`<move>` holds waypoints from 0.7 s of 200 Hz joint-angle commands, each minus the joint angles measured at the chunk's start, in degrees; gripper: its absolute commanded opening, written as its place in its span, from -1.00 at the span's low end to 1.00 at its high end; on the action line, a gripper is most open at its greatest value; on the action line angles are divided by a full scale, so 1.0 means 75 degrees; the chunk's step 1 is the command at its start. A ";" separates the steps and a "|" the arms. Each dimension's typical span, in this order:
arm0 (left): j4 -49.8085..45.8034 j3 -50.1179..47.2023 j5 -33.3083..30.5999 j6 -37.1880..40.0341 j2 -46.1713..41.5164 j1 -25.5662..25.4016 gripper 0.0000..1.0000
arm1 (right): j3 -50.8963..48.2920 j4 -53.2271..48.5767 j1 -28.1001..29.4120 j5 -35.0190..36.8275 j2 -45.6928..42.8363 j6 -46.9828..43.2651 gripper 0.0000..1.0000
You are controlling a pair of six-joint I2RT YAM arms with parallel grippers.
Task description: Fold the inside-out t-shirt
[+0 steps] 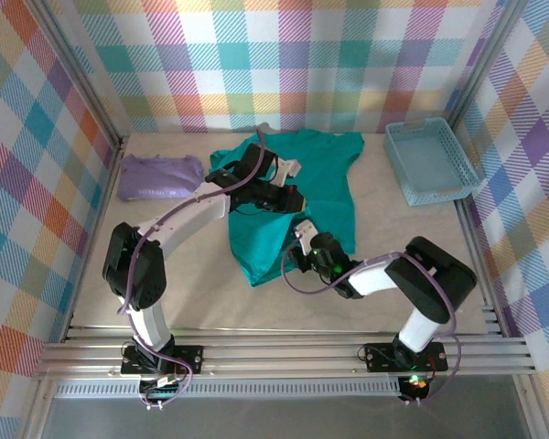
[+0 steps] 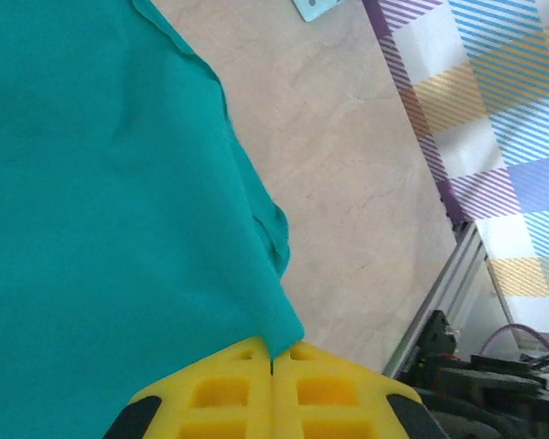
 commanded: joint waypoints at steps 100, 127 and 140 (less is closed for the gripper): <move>-0.0156 0.1050 0.0424 -0.0274 -0.1283 -0.1051 -1.00 | -0.0023 0.0305 -0.0538 0.0578 -0.0365 -0.0870 -0.27; -0.0459 0.1041 0.0095 0.0050 -0.1484 -0.1065 -1.00 | 0.0128 0.0603 -0.1148 -0.0408 -0.0246 -0.0250 -0.29; -0.0587 0.0920 -0.0263 0.0207 -0.1637 -0.1063 -1.00 | 0.0211 0.0602 -0.1627 -0.1502 -0.0307 0.0148 -0.29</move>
